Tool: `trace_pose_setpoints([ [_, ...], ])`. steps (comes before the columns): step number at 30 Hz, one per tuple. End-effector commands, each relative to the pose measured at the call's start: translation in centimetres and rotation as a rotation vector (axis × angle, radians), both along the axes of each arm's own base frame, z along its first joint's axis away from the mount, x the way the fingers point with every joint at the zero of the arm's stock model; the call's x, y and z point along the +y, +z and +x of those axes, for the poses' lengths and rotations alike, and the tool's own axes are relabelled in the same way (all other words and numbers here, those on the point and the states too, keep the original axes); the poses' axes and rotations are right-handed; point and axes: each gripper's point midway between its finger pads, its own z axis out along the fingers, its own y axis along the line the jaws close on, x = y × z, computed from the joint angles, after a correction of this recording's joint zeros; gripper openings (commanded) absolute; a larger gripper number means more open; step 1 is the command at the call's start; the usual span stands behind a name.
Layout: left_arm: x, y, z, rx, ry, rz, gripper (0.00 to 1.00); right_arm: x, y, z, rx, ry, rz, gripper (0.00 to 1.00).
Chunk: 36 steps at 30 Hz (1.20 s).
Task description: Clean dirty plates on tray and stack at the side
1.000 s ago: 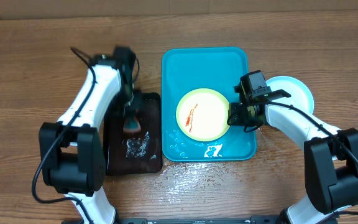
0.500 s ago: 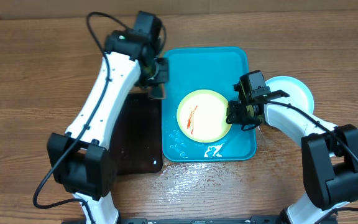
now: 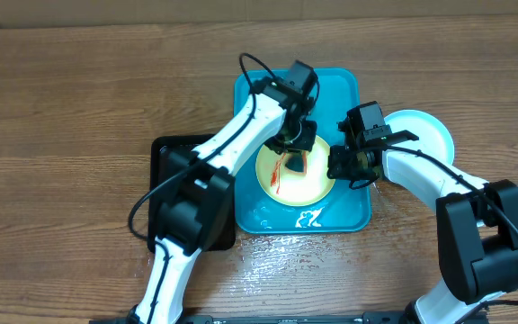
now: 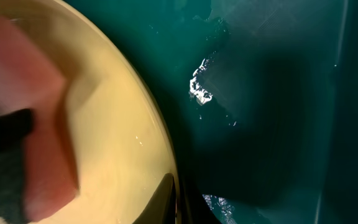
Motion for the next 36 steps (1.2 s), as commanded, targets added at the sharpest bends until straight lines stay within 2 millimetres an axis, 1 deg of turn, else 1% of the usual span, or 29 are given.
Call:
trace_pose_setpoints([
  [1, 2.1, -1.9, 0.9, 0.031, 0.121, 0.075, 0.04, -0.7, -2.3, -1.9, 0.076, -0.001, -0.034, 0.04],
  [4, 6.4, -2.5, 1.2, 0.008, 0.27, 0.278, 0.04, -0.7, -2.3, -1.9, 0.076, 0.0, -0.033, 0.04],
  [6, 8.0, -2.4, 1.5, -0.005, 0.307, 0.339, 0.04, -0.7, -2.3, -1.9, 0.076, 0.0, -0.034, 0.04],
  [9, 9.3, -2.4, 1.9, -0.021, 0.299, 0.376, 0.04, -0.7, -2.3, -1.9, 0.074, -0.001, -0.033, 0.04],
  [14, 11.6, -1.9, 2.7, -0.093, 0.206, 0.505, 0.04, -0.7, -2.3, -1.9, 0.075, 0.0, -0.034, 0.04],
  [16, 11.6, -1.9, 2.7, -0.098, 0.15, 0.511, 0.04, -0.7, -2.3, -1.9, 0.074, 0.0, -0.034, 0.04],
  [18, 11.1, -2.0, 2.4, -0.086, 0.093, 0.491, 0.04, -0.6, -2.2, -1.8, 0.072, 0.0, -0.033, 0.04],
  [21, 9.0, -2.4, 1.4, -0.027, 0.003, 0.375, 0.04, -0.6, -2.2, -1.7, 0.068, 0.0, -0.032, 0.04],
  [24, 6.0, -2.4, -0.2, 0.064, -0.029, 0.198, 0.04, -0.6, -2.2, -1.7, 0.068, -0.001, -0.032, 0.04],
  [27, 2.8, -1.7, -1.4, 0.137, -0.047, 0.014, 0.04, -0.6, -2.2, -1.7, 0.068, -0.001, -0.032, 0.04],
  [30, 0.2, -1.0, -2.4, 0.176, -0.074, -0.102, 0.04, -0.6, -2.2, -1.7, 0.068, 0.0, -0.032, 0.04],
  [33, -0.7, -1.3, -3.1, 0.17, -0.095, -0.089, 0.04, -0.6, -2.2, -1.8, 0.071, 0.0, -0.033, 0.04],
  [36, -0.6, -1.6, -4.0, 0.176, -0.114, -0.041, 0.04, -0.7, -2.3, -1.9, 0.076, 0.0, -0.034, 0.04],
])
